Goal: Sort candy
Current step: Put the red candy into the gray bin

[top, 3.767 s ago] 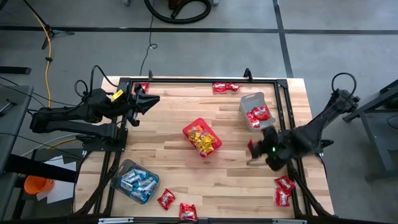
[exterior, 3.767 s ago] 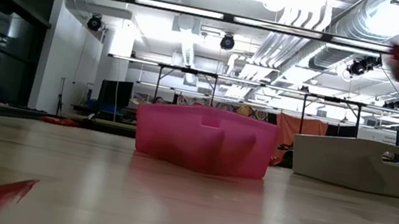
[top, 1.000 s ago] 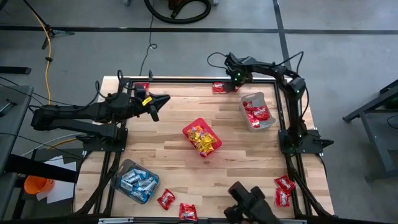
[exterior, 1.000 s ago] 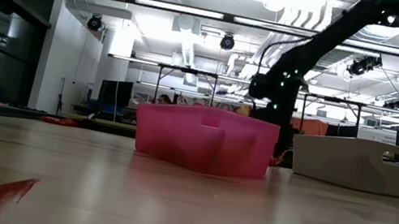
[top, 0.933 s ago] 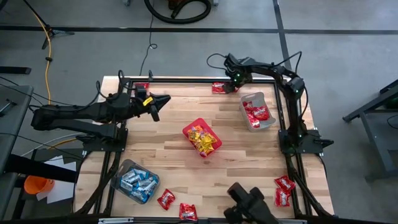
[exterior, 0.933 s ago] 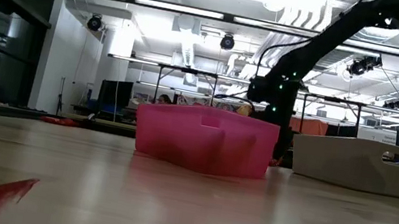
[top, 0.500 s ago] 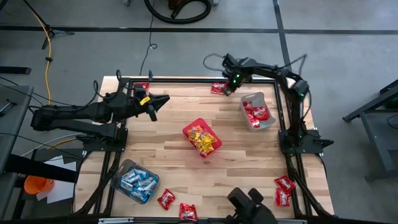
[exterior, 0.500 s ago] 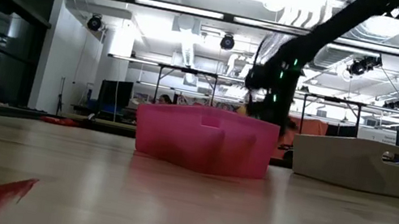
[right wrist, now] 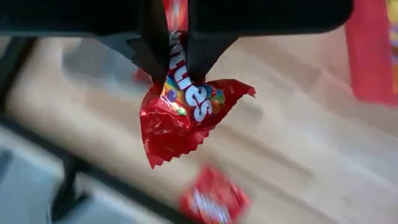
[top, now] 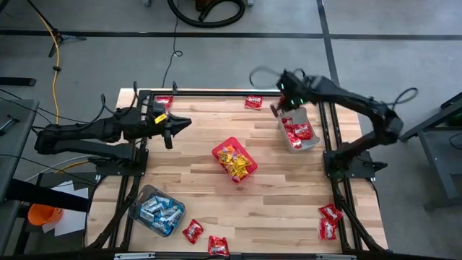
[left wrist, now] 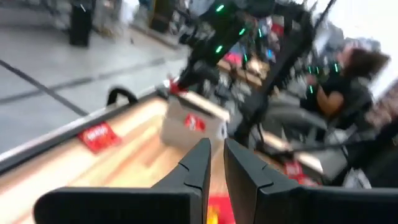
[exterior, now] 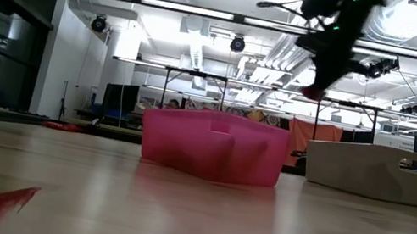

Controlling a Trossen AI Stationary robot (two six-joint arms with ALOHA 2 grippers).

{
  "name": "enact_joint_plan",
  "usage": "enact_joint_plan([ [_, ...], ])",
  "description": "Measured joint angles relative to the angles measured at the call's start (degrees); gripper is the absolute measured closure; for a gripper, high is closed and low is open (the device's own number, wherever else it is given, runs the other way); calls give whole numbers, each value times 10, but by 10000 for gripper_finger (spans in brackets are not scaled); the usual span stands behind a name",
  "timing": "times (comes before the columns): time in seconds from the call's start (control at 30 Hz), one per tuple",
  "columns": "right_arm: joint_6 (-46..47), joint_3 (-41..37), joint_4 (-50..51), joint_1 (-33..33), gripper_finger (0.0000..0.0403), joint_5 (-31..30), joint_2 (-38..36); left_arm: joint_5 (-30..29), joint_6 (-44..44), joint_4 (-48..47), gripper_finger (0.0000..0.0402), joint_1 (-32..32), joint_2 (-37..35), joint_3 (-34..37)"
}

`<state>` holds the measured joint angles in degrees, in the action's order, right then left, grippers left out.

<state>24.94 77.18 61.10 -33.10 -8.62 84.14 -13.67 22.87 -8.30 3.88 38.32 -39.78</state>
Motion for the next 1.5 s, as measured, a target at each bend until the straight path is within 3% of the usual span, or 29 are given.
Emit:
enact_joint_plan([
  [0.2, 184, -165, 20, 81, 384, -37, -112, 70, 11, -57, 371, -2, 16, 1],
  [0.37, 267, -255, -13, 75, 374, -64, -156, 74, 15, -52, 371, -2, 41, 1],
  [0.5, 259, -285, -47, 61, 336, -34, -160, 73, 15, -43, 371, -2, 59, 1],
  [0.83, 205, -272, -33, 42, 179, -23, -159, 70, 26, 0, 371, -2, 100, 1],
  [0.97, 152, -246, -31, 38, 159, -22, -160, 67, 45, 38, 371, -1, 114, 1],
  [1.1, 94, -209, -33, 37, 157, -21, -160, 26, 95, 52, 371, 12, 136, -7],
  [1.2, 54, -185, -42, 37, 157, -21, -160, -38, 123, -23, 371, 36, 166, -58],
  [1.3, 12, -173, -71, 37, 157, -21, -160, -56, 110, -158, 366, 83, 203, -136],
  [1.43, -3, -172, -120, 37, 157, -21, -160, -92, 90, -356, 338, 180, 263, -220],
  [1.5, 6, -172, -134, 37, 156, -21, -160, -99, 70, -403, 316, 239, 291, -230],
])
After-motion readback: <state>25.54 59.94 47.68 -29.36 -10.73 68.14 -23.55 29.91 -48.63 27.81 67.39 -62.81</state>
